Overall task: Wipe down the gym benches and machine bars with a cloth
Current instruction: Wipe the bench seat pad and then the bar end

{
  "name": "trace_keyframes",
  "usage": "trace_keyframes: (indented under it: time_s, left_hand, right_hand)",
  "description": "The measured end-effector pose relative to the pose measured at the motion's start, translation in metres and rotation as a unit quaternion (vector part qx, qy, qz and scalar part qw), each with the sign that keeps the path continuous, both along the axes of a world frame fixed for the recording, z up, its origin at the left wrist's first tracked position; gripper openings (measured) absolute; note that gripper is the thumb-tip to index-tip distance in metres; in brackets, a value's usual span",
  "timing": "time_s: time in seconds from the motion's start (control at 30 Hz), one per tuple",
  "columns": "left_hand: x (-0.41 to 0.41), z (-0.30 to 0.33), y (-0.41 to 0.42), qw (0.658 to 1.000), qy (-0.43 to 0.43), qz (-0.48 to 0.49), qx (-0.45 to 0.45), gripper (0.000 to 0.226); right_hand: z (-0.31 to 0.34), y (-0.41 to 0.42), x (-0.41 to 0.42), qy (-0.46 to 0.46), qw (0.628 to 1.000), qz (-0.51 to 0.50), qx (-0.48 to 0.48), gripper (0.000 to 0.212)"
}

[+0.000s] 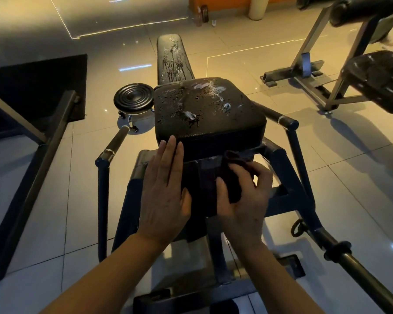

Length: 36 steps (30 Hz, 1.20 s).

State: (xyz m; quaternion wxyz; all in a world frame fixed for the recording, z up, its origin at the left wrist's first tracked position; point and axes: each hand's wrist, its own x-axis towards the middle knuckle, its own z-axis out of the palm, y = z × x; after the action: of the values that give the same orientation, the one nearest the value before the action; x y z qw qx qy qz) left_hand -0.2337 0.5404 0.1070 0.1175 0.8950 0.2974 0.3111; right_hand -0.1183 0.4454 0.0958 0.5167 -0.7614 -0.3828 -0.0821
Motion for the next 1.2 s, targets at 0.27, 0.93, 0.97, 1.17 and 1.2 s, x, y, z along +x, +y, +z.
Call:
trace_keyframes:
  time_s: [0.27,0.93,0.97,1.17,1.2]
  left_hand:
    - [0.015,-0.001,-0.012,0.999,-0.026,0.046,0.002,0.095]
    - [0.008,-0.004,0.007,0.998,-0.005,0.033,0.055,0.085]
    - [0.008,-0.004,0.008,0.998,-0.011,0.032,0.055,0.086]
    - [0.008,-0.004,0.007,0.998,-0.021,0.026,0.047,0.078]
    - [0.007,-0.004,0.008,0.998,-0.019,0.026,0.046,0.077]
  right_hand:
    - [0.017,0.024,0.022,-0.155,0.985,0.071,-0.011,0.039]
    - [0.002,0.012,0.006,-0.262,0.960,0.096,-0.001,0.016]
    - [0.008,0.016,0.007,-0.279,0.954,0.111,0.014,0.015]
    - [0.015,0.028,0.026,-0.279,0.945,0.163,-0.052,0.035]
    - [0.011,0.026,0.028,-0.282,0.948,0.138,-0.054,0.034]
